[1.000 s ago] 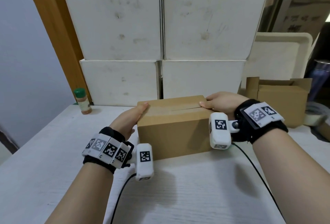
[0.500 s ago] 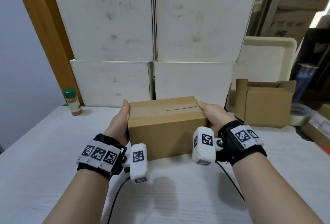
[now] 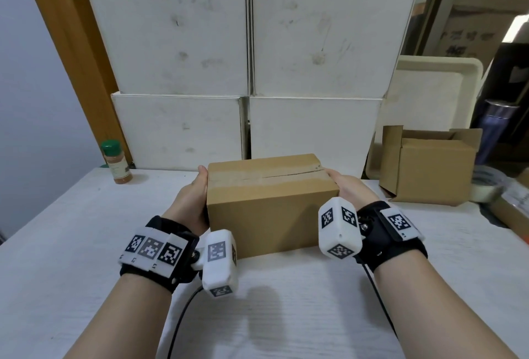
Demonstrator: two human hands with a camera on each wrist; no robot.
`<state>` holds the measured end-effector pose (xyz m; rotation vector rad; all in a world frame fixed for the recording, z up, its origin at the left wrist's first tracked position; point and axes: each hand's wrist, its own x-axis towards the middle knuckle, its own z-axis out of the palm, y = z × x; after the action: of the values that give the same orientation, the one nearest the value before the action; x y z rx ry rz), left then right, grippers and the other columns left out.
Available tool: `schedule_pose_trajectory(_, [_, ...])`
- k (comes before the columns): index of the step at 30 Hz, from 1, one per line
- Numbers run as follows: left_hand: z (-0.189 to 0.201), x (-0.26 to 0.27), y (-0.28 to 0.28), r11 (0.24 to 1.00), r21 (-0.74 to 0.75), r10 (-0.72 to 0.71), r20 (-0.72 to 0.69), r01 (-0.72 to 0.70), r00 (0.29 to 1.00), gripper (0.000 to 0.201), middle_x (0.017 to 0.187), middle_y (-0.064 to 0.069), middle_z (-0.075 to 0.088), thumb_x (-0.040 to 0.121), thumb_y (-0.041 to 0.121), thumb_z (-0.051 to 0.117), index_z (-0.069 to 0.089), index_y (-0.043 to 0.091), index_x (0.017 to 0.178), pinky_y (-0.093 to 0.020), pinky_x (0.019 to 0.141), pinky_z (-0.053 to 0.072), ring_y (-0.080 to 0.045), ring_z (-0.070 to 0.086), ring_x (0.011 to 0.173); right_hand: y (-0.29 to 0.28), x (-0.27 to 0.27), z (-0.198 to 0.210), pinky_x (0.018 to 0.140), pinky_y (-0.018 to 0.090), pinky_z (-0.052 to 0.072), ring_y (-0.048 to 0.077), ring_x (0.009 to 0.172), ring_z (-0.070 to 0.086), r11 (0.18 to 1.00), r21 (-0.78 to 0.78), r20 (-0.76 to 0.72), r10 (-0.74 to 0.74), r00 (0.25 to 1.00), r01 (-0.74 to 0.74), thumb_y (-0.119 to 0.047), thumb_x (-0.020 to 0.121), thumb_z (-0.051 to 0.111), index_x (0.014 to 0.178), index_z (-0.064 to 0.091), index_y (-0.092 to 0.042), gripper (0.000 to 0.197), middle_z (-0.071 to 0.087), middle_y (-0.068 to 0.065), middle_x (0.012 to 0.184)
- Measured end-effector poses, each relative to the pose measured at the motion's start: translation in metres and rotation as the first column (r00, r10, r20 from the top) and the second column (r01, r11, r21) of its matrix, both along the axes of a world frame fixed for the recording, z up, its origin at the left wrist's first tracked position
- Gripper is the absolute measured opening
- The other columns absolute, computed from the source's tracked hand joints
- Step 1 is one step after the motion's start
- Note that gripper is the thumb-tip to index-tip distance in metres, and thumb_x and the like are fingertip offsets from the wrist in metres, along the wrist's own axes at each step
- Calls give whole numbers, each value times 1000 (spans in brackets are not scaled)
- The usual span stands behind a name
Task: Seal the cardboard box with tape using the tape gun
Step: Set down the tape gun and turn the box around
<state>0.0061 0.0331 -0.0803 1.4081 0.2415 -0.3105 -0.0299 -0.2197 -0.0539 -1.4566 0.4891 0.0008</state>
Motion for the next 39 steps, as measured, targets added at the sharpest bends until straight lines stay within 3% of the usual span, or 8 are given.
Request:
schedule_pose_trajectory(4, [2, -1, -4, 999, -33, 13, -10, -13, 1000, 53, 103, -12, 67, 98, 51, 29, 59, 9, 110, -37, 78, 49, -27, 63, 93, -5, 5, -9, 41, 15, 44, 9, 41, 60, 996, 29, 1, 82, 997, -82, -14, 100, 43, 73, 56, -11, 29, 62, 3, 59])
schedule_pose_trajectory(11, [8, -12, 2, 997, 70, -16, -24, 17, 1000, 63, 123, -18, 61, 95, 59, 29, 58, 9, 121, -42, 96, 47, -31, 58, 108, 6, -9, -5, 27, 11, 35, 21, 45, 53, 993, 117, 24, 1, 1000, -4, -4, 98, 42, 65, 48, -5, 34, 56, 8, 43])
schedule_pose_trajectory(17, [41, -23, 17, 976, 154, -153, -5, 152, 988, 45, 95, -16, 67, 95, 44, 45, 65, 4, 104, -30, 58, 58, -24, 69, 70, 15, -10, 3, 84, 49, 54, 34, 90, 67, 974, 204, 93, -118, 989, 97, -17, 85, 61, 111, 69, -7, 29, 72, 17, 100])
schedule_pose_trajectory(22, [64, -19, 38, 1000, 1, -13, 112, 12, 994, 21, 91, -16, 59, 97, 15, 43, 58, 9, 83, -36, 71, 50, -20, 59, 63, 20, -22, 38, 47, 24, 41, 16, 58, 55, 963, 267, 230, -86, 969, 22, -29, 95, 49, 118, 60, -9, 32, 59, 7, 88])
schedule_pose_trajectory(28, [86, -16, 36, 976, -206, 109, 171, -73, 979, 19, 83, -8, 55, 99, 23, 40, 48, 7, 93, -28, 65, 49, -16, 59, 72, 14, -21, 56, 70, 28, 47, 20, 82, 59, 992, 128, 350, -63, 935, 19, -31, 97, 48, 119, 56, -7, 34, 61, 12, 91])
schedule_pose_trajectory(31, [86, -17, 27, 995, -84, 76, 207, -60, 975, 19, 79, -5, 57, 98, 23, 44, 52, 11, 87, -23, 59, 51, -8, 61, 57, 14, -22, 52, 76, 28, 48, 23, 94, 60, 999, -19, 311, -18, 950, 26, -31, 95, 51, 123, 57, -4, 39, 62, 17, 111])
schedule_pose_trajectory(36, [73, -18, 15, 965, 257, -13, 252, -54, 968, 28, 112, -7, 57, 94, 28, 54, 57, 13, 117, -27, 80, 49, -19, 54, 99, 19, -27, 40, 72, 33, 49, 31, 92, 64, 964, -259, 183, 118, 976, -68, -28, 97, 45, 99, 66, -3, 32, 67, 22, 106])
schedule_pose_trajectory(39, [67, -18, 9, 923, 378, -46, 293, -72, 955, 37, 106, -5, 60, 91, 23, 57, 54, 13, 126, -23, 65, 47, -13, 57, 84, 20, -27, 35, 98, 45, 46, 34, 110, 58, 952, -300, 127, 104, 986, -62, -45, 96, 41, 100, 66, -8, 45, 62, 21, 123])
